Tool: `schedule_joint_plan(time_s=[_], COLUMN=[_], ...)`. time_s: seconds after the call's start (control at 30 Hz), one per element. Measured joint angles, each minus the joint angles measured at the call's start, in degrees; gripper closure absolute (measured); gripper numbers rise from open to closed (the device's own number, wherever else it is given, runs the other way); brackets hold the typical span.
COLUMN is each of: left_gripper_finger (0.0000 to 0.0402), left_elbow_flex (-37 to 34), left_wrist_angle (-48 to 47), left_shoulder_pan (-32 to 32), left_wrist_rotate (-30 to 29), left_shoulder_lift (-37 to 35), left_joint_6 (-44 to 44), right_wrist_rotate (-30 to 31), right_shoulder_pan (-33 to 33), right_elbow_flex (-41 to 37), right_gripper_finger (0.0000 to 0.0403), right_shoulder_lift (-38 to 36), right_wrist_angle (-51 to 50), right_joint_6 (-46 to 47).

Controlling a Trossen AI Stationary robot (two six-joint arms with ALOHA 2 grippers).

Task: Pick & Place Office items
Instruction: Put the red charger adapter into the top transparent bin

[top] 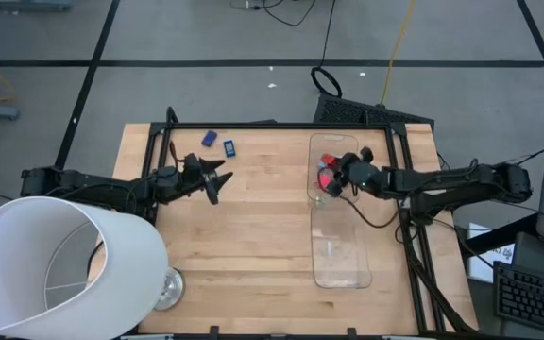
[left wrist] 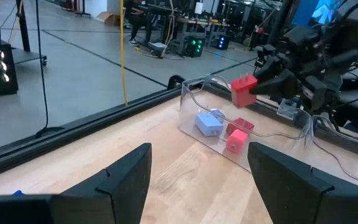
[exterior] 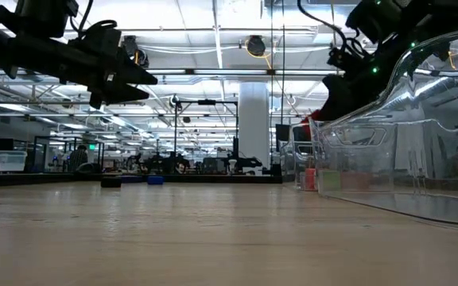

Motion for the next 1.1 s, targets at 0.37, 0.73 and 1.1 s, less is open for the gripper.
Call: schedule_joint_plan(time_s=[0.37, 0.73, 1.1], left_gripper_finger=[0.0133, 0.0133, 0.0133], left_elbow_flex=[0.0, 0.0, 0.0], left_wrist_angle=[-0.4, -1.1, -1.1], left_shoulder_pan=[-0.1, -0.1, -0.1], left_wrist_rotate=[0.3, 0.4, 0.4], left_shoulder_lift=[0.0, 0.1, 0.1], left_joint_6=[-0.3, -0.5, -1.7], right_wrist_rotate=[-8.4, -8.4, -8.4], right_shoulder_pan=[-4.1, -4.4, -4.4], right_elbow_flex=[0.0, 0.0, 0.0], right_gripper_finger=[0.0290, 0.0289, 0.0287], right_shoulder_lift=[0.0, 0.0, 0.0], right_wrist_angle=[-5.3, -6.2, -6.2], right_joint_6=[4.3, 4.7, 4.7])
